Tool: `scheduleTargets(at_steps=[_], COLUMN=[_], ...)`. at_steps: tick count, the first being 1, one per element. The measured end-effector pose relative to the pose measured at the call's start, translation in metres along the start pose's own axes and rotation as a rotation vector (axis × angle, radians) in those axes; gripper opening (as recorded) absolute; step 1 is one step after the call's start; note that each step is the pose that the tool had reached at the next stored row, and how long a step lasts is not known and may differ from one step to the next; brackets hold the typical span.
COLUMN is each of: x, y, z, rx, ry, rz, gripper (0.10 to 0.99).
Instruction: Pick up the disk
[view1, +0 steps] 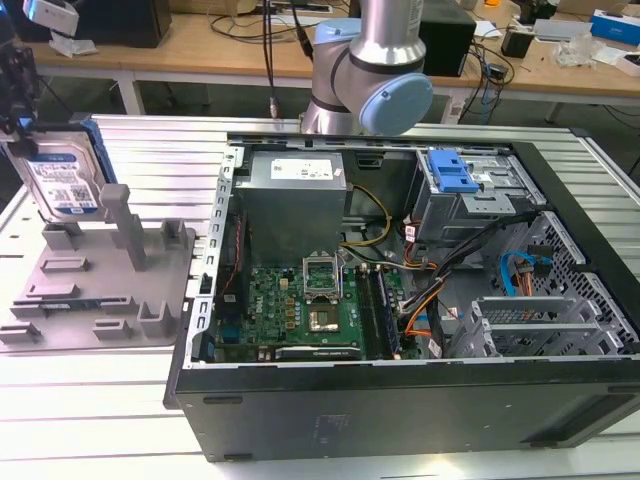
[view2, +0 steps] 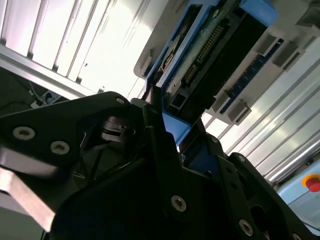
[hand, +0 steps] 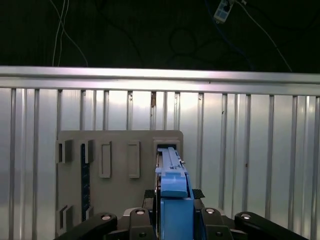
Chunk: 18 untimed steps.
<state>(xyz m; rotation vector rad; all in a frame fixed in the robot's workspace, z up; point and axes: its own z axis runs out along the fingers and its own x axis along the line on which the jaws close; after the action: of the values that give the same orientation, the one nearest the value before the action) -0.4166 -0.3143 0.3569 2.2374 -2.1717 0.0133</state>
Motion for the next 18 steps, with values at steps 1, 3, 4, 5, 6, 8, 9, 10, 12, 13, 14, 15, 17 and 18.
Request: scheduleTargets(at_steps=[1, 3, 4, 5, 6, 8, 9, 10, 12, 13, 14, 15, 17, 18], x=[0.0002, 0.0005, 0.0007, 0.0009, 0.0010, 0.0014, 0.0016, 0.0018, 0.0021, 0.0023, 0.0024, 0.0027, 0.0032, 0.0033], y=[0.0001, 0.0002, 0.0002, 0.0002, 0.0003, 0.0004, 0.0005, 0.0006, 0.0007, 0.0007, 0.0008, 0.0008, 0.0010, 0.0011], z=[-0.0055, -0.0130, -0.0170, -0.0213, -0.0253, -0.0363, -0.0405, -0.0477, -0.0571, -0.0619, -0.0664, -0.0741, -0.0891, -0.0939], rx=[0.000, 0.000, 0.000, 0.000, 0.000, 0.000, 0.000, 0.000, 0.000, 0.000, 0.000, 0.000, 0.000, 0.000], ry=[0.0000, 0.0000, -0.0001, 0.0000, 0.0000, -0.0001, 0.0000, 0.0000, 0.0000, 0.0000, -0.0001, 0.0000, -0.0001, -0.0002], rz=[0.000, 0.000, 0.000, 0.000, 0.000, 0.000, 0.000, 0.000, 0.000, 0.000, 0.000, 0.000, 0.000, 0.000], gripper=[0.369, 0.369, 0.369, 0.369, 0.369, 0.369, 0.369, 0.369, 0.369, 0.369, 0.369, 0.369, 0.369, 0.369])
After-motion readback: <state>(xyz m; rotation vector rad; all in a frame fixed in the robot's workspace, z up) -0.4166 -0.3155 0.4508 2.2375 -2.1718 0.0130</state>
